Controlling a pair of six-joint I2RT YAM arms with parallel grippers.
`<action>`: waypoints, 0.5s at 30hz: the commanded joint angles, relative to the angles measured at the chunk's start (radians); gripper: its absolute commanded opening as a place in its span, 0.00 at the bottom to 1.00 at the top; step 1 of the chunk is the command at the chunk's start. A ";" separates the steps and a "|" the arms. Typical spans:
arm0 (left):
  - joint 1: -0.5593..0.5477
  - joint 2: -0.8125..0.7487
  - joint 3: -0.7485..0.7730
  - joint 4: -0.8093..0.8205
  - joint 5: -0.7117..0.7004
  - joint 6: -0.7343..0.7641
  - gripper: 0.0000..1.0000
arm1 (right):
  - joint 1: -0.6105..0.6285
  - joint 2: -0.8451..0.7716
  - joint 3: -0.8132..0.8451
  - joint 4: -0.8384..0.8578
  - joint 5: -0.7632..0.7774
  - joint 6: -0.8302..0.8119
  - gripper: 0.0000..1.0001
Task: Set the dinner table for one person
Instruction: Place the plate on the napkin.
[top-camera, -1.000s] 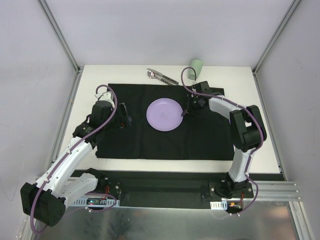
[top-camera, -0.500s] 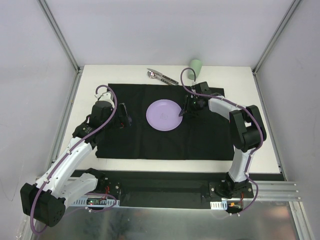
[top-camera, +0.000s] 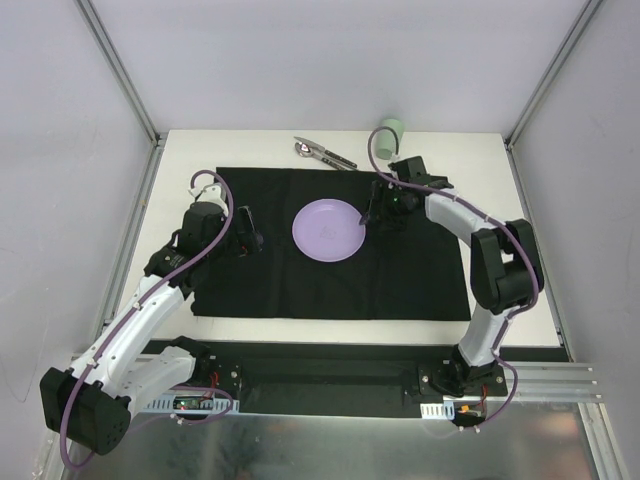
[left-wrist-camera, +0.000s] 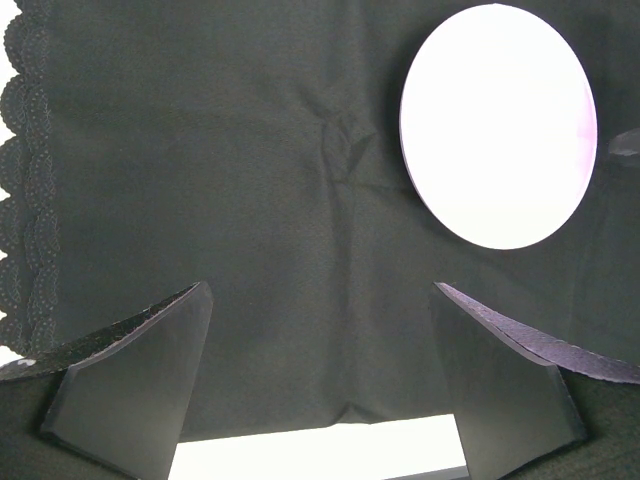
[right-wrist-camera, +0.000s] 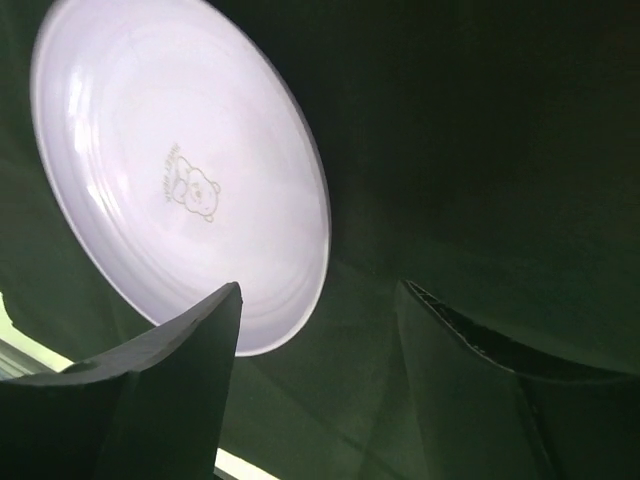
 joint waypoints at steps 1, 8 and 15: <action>0.010 -0.014 0.005 0.026 -0.007 -0.002 0.90 | -0.062 -0.086 0.098 -0.077 0.116 -0.044 0.67; 0.010 0.007 0.017 0.026 -0.002 0.001 0.90 | -0.145 0.081 0.415 -0.175 0.284 -0.124 0.67; 0.010 0.035 0.027 0.029 0.002 0.012 0.90 | -0.197 0.253 0.609 -0.180 0.358 -0.138 0.66</action>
